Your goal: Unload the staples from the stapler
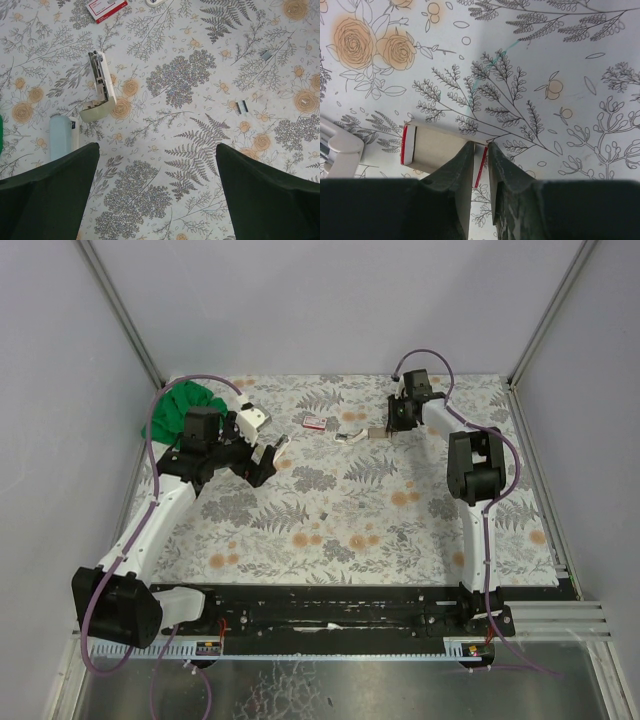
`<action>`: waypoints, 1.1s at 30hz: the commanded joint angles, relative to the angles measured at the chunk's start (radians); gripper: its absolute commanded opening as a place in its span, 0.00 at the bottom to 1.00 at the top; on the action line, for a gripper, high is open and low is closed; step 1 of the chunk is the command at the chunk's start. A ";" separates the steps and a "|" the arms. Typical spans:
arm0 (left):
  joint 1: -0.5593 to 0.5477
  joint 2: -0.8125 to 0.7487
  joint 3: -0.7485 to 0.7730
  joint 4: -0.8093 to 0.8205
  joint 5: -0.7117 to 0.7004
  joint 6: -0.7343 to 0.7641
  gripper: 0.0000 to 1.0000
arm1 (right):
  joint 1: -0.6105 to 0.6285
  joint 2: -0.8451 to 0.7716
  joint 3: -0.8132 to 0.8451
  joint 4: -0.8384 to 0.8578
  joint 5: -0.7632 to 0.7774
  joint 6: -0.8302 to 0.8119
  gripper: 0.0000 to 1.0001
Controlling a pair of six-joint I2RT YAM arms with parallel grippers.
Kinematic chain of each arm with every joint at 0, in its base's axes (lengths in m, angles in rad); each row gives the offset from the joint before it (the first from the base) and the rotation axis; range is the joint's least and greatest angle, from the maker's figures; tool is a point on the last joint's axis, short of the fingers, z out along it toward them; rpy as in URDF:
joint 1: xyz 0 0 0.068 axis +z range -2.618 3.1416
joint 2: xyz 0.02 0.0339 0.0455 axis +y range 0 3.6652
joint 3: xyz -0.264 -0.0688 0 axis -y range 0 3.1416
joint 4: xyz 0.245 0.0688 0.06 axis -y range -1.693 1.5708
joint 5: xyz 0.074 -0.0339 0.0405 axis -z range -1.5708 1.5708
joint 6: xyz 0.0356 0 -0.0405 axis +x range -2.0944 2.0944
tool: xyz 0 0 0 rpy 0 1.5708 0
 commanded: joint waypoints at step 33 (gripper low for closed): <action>-0.005 -0.060 -0.015 0.086 0.005 -0.019 1.00 | -0.002 -0.484 -0.620 0.197 -0.103 -0.156 0.20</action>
